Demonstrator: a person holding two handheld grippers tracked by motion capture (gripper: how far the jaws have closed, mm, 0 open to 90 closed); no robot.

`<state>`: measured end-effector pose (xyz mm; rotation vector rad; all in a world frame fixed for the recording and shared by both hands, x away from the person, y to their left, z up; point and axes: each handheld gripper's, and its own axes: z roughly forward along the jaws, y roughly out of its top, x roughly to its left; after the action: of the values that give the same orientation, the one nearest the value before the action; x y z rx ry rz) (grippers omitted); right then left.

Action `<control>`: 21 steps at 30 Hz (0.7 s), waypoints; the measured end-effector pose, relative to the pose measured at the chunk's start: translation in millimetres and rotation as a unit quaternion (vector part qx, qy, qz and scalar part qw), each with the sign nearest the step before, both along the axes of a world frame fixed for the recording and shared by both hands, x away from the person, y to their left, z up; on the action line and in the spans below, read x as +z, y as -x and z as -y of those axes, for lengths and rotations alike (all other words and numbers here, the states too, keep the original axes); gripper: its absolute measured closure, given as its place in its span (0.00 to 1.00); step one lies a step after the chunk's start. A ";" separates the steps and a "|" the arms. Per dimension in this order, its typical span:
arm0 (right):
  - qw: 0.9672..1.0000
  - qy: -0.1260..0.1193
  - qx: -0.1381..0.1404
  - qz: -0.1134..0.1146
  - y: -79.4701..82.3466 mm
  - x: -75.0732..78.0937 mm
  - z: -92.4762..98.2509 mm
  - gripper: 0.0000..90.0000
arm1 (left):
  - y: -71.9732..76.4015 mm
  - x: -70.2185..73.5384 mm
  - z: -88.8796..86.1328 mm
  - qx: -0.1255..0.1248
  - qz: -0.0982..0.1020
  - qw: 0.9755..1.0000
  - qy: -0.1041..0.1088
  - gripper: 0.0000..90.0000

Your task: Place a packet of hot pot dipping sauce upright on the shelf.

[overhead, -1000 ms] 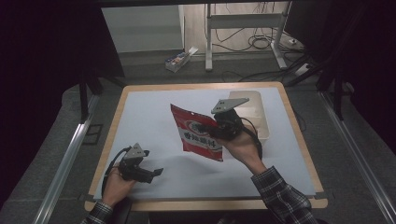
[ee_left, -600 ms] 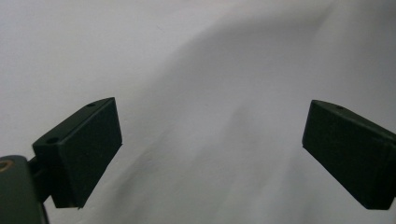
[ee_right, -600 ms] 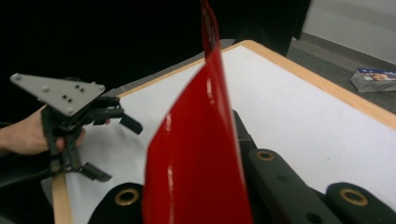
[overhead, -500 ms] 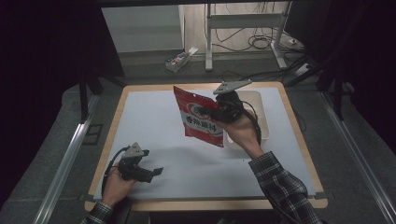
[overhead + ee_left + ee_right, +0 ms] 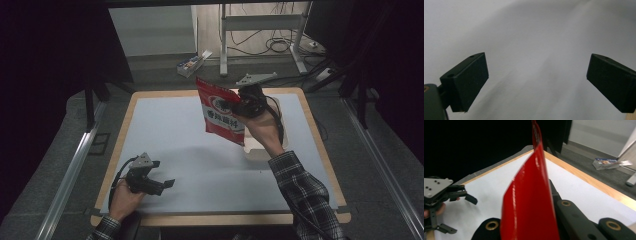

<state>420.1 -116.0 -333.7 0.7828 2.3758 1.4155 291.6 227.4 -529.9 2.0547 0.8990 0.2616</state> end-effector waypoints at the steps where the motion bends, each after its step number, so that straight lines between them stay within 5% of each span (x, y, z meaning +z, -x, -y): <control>1: 1.000 0.000 -0.003 0.000 -1.3 -0.3 2.6 0.98 | 0.0 0.1 0.1 0.000 0.000 1.000 0.000 0.04; 21: 0.998 0.007 -0.062 0.005 -6.6 -4.1 55.1 0.98 | -0.9 -1.0 -0.3 -0.001 -0.004 1.000 -0.007 0.03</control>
<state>426.7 -171.0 -337.9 0.9004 2.2845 1.3490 292.5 227.7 -530.8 2.0705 0.9026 0.2590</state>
